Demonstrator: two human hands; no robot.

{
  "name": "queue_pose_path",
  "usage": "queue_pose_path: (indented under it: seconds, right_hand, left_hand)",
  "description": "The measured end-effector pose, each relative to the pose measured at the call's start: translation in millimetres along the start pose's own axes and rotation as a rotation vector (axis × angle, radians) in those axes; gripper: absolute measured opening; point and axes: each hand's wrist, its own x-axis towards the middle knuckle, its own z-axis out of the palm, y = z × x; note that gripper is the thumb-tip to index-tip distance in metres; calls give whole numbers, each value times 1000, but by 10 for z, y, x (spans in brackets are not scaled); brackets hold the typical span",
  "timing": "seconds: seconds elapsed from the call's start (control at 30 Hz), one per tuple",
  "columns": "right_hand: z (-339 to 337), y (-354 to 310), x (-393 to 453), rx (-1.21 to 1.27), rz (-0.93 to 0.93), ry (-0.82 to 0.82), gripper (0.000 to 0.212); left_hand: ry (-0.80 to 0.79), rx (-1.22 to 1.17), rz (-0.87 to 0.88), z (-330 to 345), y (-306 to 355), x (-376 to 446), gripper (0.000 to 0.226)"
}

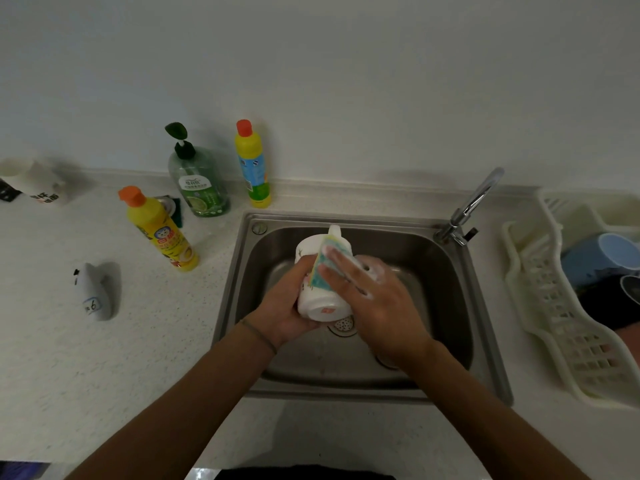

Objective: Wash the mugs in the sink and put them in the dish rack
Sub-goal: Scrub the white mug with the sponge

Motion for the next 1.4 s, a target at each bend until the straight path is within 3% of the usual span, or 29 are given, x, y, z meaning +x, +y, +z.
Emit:
queue_pose_path:
  seconds: [0.17,0.33,0.53,0.73,1.1,1.4]
  right_hand:
    - [-145,47,214,112,199,75,49]
    - [-286,89,72,306,325,12,46]
    - [-382,170,101,412,470,-38,44]
    - [-385,203,87,531,572,-95,31]
    - [-419,200,77,635,634,-45,28]
    - [-416,131,119,1132,898,158,20]
  left_hand:
    - [61,143,115,18,-54,-53,45]
    - [227,503,384,-91,96,-29,33]
    - [203,809,508,-173,62,0,75]
    - [207,918,599,-191,25,31,84]
    - [235,917,657,-238,66,67,84]
    - [285,681,601,-133,22,70,58]
